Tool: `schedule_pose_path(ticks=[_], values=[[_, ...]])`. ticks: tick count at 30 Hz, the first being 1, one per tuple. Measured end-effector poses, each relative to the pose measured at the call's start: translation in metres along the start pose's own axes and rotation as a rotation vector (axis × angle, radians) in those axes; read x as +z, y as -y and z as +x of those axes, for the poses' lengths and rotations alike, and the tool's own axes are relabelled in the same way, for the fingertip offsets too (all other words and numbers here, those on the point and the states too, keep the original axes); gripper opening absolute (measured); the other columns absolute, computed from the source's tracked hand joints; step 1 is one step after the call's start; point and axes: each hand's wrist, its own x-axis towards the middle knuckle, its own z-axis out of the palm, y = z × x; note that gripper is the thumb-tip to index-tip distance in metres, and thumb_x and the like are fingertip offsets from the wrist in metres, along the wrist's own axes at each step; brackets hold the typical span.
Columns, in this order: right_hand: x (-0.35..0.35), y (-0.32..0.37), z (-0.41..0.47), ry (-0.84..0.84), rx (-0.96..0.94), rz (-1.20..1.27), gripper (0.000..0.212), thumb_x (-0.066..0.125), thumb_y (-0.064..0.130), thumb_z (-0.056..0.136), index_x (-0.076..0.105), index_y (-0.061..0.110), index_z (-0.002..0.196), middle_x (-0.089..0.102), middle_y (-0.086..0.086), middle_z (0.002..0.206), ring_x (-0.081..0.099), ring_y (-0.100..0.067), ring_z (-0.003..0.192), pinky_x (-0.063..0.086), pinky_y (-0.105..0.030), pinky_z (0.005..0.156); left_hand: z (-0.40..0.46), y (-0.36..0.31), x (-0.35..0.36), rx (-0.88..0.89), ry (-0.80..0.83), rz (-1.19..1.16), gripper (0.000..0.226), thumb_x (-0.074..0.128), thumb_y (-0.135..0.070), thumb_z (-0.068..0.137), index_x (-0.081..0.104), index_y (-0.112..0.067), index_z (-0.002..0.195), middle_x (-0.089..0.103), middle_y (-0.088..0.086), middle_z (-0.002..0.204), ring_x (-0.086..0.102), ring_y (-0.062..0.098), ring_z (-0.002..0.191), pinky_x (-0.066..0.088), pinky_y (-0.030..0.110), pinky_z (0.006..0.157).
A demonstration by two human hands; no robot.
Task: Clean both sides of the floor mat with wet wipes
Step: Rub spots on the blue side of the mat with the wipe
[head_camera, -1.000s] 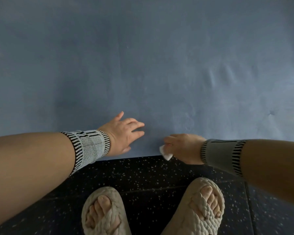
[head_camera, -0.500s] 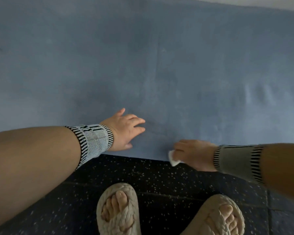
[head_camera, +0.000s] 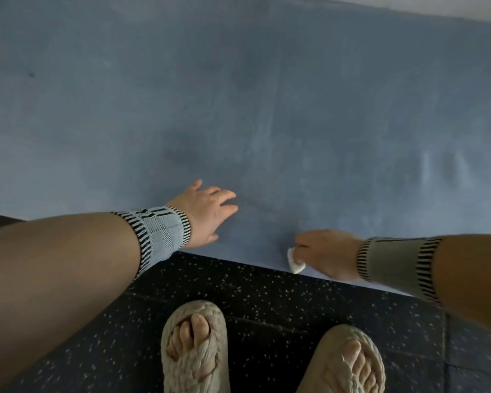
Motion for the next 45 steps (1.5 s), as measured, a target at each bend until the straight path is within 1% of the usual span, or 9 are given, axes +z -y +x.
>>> schedule_pose_path(ticks=[4, 7, 10, 15, 21, 26, 31, 36, 45], values=[[-0.013, 0.000, 0.035, -0.223, -0.013, 0.259, 0.027, 0.055, 0.005, 0.090, 0.060, 0.029, 0.100, 0.043, 0.040, 0.091, 0.046, 0.019, 0.077, 0.037, -0.002, 0.061, 0.002, 0.005, 0.005, -0.008, 0.007, 0.024, 0.079, 0.060, -0.050, 0.088, 0.019, -0.030, 0.152, 0.009, -0.002, 0.159, 0.017, 0.018, 0.144, 0.012, 0.050, 0.117], [-0.039, -0.055, 0.034, -0.467, 0.269, 0.113, 0.027, 0.055, 0.001, 0.088, 0.067, 0.019, 0.104, 0.058, 0.010, 0.109, 0.062, -0.014, 0.094, 0.043, -0.021, 0.078, 0.004, 0.009, 0.000, -0.008, 0.007, 0.041, 0.079, 0.059, -0.052, 0.088, 0.018, -0.030, 0.152, 0.009, -0.001, 0.159, 0.019, 0.019, 0.144, 0.012, 0.051, 0.117], [-0.034, -0.071, 0.023, -0.430, 0.433, 0.065, 0.034, 0.048, 0.009, 0.092, 0.059, 0.022, 0.121, 0.050, -0.004, 0.122, 0.057, -0.027, 0.104, 0.042, -0.029, 0.088, 0.008, 0.008, -0.005, -0.027, 0.001, 0.045, 0.079, 0.057, -0.053, 0.088, 0.017, -0.029, 0.152, 0.007, -0.001, 0.160, 0.018, 0.018, 0.144, 0.012, 0.050, 0.117], [-0.007, 0.009, 0.028, -0.157, -0.091, 0.168, 0.028, 0.050, 0.012, 0.092, 0.059, 0.021, 0.117, 0.051, -0.001, 0.113, 0.051, -0.019, 0.099, 0.042, -0.028, 0.083, 0.013, -0.003, -0.005, -0.007, -0.003, 0.039, 0.079, 0.058, -0.054, 0.087, 0.019, -0.029, 0.152, 0.011, -0.001, 0.159, 0.021, 0.019, 0.143, 0.014, 0.050, 0.116], [-0.032, -0.055, 0.032, -0.536, 0.429, 0.208, 0.032, 0.049, 0.004, 0.090, 0.063, 0.020, 0.114, 0.054, -0.005, 0.116, 0.058, -0.027, 0.104, 0.041, -0.026, 0.091, 0.017, 0.002, -0.007, -0.027, 0.027, 0.052, 0.078, 0.059, -0.047, 0.089, 0.017, -0.028, 0.152, 0.011, -0.002, 0.158, 0.021, 0.018, 0.143, 0.013, 0.050, 0.117], [-0.013, 0.035, 0.057, -0.174, -0.128, 0.190, 0.028, 0.054, 0.010, 0.088, 0.060, 0.025, 0.111, 0.052, 0.002, 0.114, 0.053, -0.019, 0.103, 0.045, -0.026, 0.081, 0.011, -0.005, -0.012, -0.180, 0.014, -0.070, 0.068, 0.057, -0.039, 0.091, 0.025, -0.025, 0.149, 0.015, -0.001, 0.159, 0.027, 0.021, 0.142, 0.021, 0.051, 0.115], [-0.045, -0.023, 0.073, -0.437, 0.323, 0.127, 0.026, 0.045, 0.008, 0.092, 0.057, 0.013, 0.115, 0.052, -0.012, 0.115, 0.054, -0.031, 0.097, 0.039, -0.031, 0.072, -0.003, -0.008, -0.012, -0.188, -0.011, -0.122, 0.060, 0.046, -0.025, 0.095, 0.023, -0.026, 0.151, 0.011, 0.000, 0.161, 0.023, 0.021, 0.144, 0.020, 0.048, 0.115], [-0.018, 0.048, 0.066, -0.053, -0.166, 0.237, 0.017, 0.051, 0.011, 0.091, 0.064, 0.006, 0.102, 0.050, -0.006, 0.078, 0.056, -0.032, 0.078, 0.037, -0.029, 0.064, 0.001, 0.003, 0.004, -0.185, -0.044, -0.087, 0.063, 0.045, -0.024, 0.095, 0.019, -0.025, 0.152, 0.005, -0.001, 0.161, 0.016, 0.019, 0.145, 0.020, 0.042, 0.116], [-0.047, 0.000, 0.102, -0.304, 0.050, 0.096, 0.021, 0.049, 0.008, 0.089, 0.062, 0.010, 0.106, 0.053, -0.009, 0.088, 0.059, -0.033, 0.086, 0.045, -0.033, 0.068, 0.024, 0.007, -0.006, -0.325, -0.161, -0.274, 0.066, 0.052, -0.016, 0.090, 0.026, -0.020, 0.150, 0.011, -0.001, 0.160, 0.018, 0.021, 0.144, 0.024, 0.047, 0.115]])
